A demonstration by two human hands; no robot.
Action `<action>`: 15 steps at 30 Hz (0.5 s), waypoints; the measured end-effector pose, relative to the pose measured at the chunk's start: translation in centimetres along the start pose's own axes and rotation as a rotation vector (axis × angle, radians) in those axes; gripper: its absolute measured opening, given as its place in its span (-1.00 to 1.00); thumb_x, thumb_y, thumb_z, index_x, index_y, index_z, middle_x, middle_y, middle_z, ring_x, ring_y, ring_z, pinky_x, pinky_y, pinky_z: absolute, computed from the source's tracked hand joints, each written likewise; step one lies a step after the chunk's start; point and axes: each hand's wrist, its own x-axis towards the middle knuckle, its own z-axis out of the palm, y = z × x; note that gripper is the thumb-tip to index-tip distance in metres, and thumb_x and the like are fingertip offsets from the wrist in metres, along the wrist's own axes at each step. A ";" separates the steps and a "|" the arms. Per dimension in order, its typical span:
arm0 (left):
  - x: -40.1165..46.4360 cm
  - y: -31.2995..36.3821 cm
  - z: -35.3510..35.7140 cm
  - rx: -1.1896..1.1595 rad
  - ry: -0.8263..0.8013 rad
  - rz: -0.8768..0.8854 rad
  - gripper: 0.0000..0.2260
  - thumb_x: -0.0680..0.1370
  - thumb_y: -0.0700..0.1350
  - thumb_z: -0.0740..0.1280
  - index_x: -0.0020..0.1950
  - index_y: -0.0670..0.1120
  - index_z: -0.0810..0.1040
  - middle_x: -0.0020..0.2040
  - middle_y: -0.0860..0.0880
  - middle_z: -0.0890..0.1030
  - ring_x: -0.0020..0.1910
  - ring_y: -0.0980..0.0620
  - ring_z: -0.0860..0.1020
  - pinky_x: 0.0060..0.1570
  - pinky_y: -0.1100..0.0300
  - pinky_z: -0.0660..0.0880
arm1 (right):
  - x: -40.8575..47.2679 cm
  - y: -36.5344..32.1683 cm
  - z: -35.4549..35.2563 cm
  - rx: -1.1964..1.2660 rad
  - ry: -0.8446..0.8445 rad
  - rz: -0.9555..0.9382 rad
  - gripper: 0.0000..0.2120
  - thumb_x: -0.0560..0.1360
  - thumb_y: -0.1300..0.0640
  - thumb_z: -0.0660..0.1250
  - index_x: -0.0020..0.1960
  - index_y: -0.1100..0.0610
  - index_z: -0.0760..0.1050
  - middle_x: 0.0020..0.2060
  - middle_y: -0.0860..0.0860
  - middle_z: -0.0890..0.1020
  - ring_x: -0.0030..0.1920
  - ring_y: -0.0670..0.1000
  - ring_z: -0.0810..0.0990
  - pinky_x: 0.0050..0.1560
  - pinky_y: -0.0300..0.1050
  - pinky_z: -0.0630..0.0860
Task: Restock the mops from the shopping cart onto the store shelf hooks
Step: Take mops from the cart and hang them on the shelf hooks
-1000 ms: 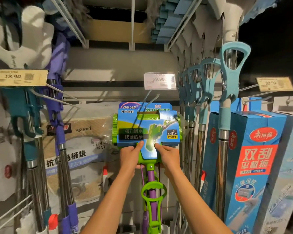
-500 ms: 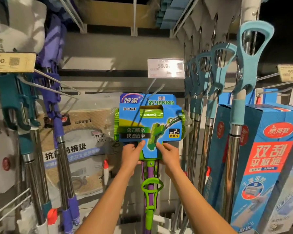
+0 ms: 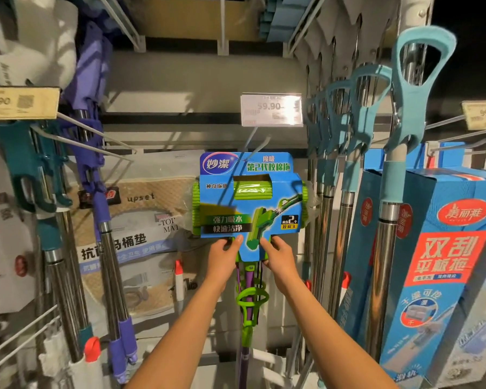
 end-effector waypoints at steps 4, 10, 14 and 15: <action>0.5 -1.0 0.2 0.034 0.008 -0.034 -0.55 0.56 0.25 0.34 -0.13 -0.16 0.45 -0.21 -0.09 0.38 -0.17 -0.01 0.45 0.10 -0.23 0.54 | -0.5 -0.1 -0.4 -0.041 -0.015 0.013 -0.84 0.61 0.07 0.32 -0.14 0.07 0.52 -0.21 -0.03 0.62 -0.09 0.01 0.59 -0.08 -0.04 0.49; -3.6 1.0 -0.1 -0.062 -0.031 -0.034 -0.73 0.66 0.05 0.29 0.33 0.02 0.51 0.13 0.17 0.51 0.15 0.16 0.45 0.34 -0.01 0.42 | -3.1 -0.7 -0.9 -0.047 -0.001 -0.017 -0.60 0.60 0.01 0.35 0.40 0.10 0.49 0.27 -0.04 0.60 0.27 -0.04 0.57 0.31 0.01 0.50; -8.2 2.5 -0.9 0.015 -0.011 0.065 -0.55 0.65 0.05 0.27 0.51 -0.08 0.41 0.45 0.03 0.47 0.27 0.19 0.43 0.41 0.04 0.40 | -6.9 -2.3 -0.8 -0.022 0.036 -0.073 -0.48 0.59 0.00 0.36 0.50 0.11 0.38 0.42 -0.02 0.48 0.41 -0.03 0.45 0.44 0.07 0.40; -9.5 2.9 -1.3 0.043 0.008 0.090 -0.55 0.65 0.04 0.28 0.52 -0.05 0.40 0.44 0.04 0.48 0.27 0.23 0.43 0.36 0.15 0.40 | -8.0 -3.1 -0.8 -0.019 0.022 -0.097 -0.50 0.60 0.01 0.35 0.50 0.09 0.38 0.43 -0.04 0.47 0.41 -0.04 0.44 0.44 0.04 0.40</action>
